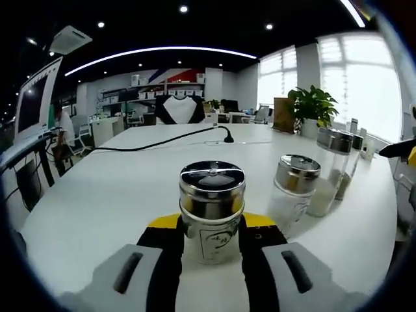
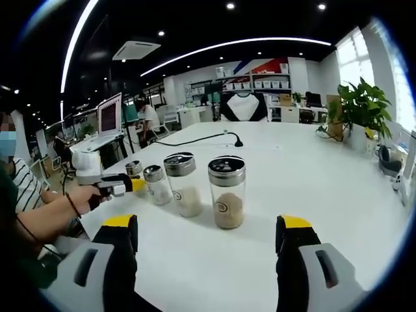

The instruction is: Rotate the seasoning bottle until the label or dispensing opening points toward the visible target arrow and the bottle remains upright within the marked orientation range

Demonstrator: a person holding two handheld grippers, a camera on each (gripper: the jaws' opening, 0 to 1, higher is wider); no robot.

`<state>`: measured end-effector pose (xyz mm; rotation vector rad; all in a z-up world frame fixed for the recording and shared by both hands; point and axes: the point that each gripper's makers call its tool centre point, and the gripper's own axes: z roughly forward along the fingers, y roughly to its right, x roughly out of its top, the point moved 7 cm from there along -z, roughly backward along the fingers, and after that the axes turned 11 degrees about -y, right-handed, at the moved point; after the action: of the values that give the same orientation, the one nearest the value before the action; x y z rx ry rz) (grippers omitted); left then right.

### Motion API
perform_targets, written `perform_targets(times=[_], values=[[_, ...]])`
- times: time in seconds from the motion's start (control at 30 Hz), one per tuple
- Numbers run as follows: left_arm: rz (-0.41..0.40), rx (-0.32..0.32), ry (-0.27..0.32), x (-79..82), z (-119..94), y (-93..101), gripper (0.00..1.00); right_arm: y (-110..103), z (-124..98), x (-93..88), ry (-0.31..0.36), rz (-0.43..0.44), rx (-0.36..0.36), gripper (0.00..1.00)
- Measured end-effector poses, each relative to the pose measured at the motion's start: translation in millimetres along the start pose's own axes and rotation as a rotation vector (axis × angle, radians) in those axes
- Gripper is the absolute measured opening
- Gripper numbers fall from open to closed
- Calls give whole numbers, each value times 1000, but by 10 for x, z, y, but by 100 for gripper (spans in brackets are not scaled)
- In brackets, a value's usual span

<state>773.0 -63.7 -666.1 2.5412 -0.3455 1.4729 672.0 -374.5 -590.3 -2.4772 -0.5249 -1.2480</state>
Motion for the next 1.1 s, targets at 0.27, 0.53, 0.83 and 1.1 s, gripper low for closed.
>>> perform_targets(times=[0.27, 0.53, 0.83, 1.1], values=[[16, -8, -11, -1, -15, -2, 37, 37, -26, -9, -1, 3, -17, 89], [24, 3, 30, 42, -154, 7, 53, 29, -8, -17, -10, 3, -15, 89], [-30, 3, 44, -61, -408, 91, 56, -43, 35, 49, 12, -3, 10, 89], [-70, 21, 56, -92, -645, 146, 58, -114, 53, -1, 12, -15, 27, 89]])
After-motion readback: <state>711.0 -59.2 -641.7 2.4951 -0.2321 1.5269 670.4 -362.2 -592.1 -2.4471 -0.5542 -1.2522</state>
